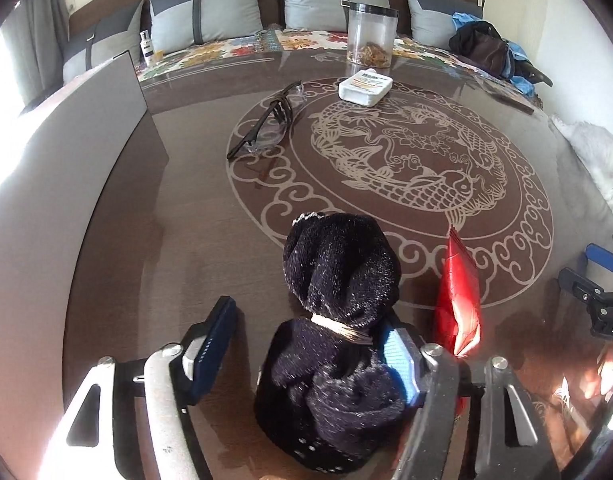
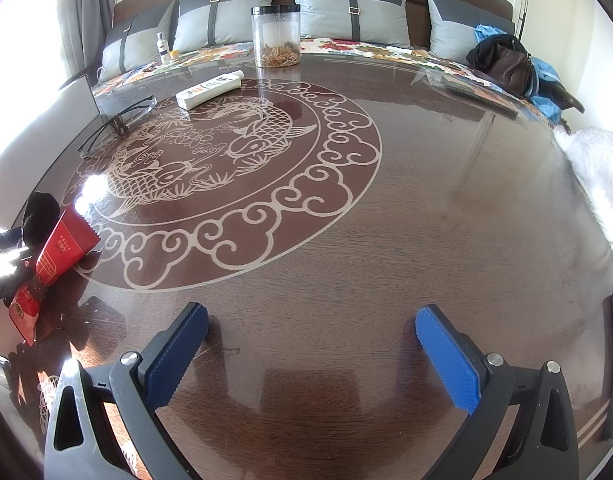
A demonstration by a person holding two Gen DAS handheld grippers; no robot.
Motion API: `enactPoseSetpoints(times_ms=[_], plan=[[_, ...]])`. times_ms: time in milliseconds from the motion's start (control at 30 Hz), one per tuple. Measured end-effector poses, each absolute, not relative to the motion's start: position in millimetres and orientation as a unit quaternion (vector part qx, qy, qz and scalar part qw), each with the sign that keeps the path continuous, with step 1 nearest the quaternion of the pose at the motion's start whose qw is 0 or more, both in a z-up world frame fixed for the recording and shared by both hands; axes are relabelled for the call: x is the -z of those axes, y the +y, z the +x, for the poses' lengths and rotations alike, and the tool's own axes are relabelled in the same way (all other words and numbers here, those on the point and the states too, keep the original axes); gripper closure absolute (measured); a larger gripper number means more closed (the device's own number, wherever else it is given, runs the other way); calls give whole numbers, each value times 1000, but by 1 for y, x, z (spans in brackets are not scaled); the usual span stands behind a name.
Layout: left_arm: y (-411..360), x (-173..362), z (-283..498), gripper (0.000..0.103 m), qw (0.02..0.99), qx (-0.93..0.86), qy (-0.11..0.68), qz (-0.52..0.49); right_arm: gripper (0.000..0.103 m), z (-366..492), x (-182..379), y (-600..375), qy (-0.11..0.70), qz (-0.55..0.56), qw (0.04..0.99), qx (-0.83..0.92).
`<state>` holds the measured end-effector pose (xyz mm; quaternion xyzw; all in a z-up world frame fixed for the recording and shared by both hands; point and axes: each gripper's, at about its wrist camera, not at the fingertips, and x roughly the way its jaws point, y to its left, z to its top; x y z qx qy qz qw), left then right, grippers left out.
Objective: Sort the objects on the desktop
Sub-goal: 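Lift the black pouch with the left tool while the right tool lifts the red bag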
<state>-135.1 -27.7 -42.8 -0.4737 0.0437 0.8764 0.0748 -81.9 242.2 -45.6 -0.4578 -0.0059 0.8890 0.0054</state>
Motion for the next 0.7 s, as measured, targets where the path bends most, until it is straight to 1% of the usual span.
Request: enactPoseSetpoints(times_ms=[67, 200, 300, 367, 433, 467, 500, 567, 633, 700], plan=[[-36, 41, -132, 62, 61, -877, 42, -475, 0, -82, 46, 242, -6, -458, 5, -889], [-63, 41, -120, 62, 20, -880, 24, -473, 0, -82, 46, 242, -6, -458, 5, -889], [-80, 42, -112, 62, 5, -880, 6, -474, 0, -82, 46, 242, -6, -458, 5, -889], [-86, 42, -111, 60, 2, -880, 4, -476, 0, -82, 46, 242, -6, -458, 5, -889], [-88, 43, -110, 55, 3, -879, 5, -477, 0, -82, 46, 242, -6, -458, 5, -889], [-89, 43, -110, 46, -1, -878, 7, -479, 0, -82, 46, 242, -6, -458, 5, -889], [-91, 44, -110, 33, -8, -878, 6, -479, 0, -82, 46, 242, -6, -458, 5, -889], [-96, 48, -109, 18, -7, -876, -7, -482, 0, -82, 46, 242, -6, -458, 5, -889], [-94, 49, -106, 16, -2, -881, 8, -473, 0, -82, 46, 242, -6, -458, 5, -889], [-96, 50, -105, 12, -1, -883, 3, -470, 0, -82, 46, 242, -6, -458, 5, -889]])
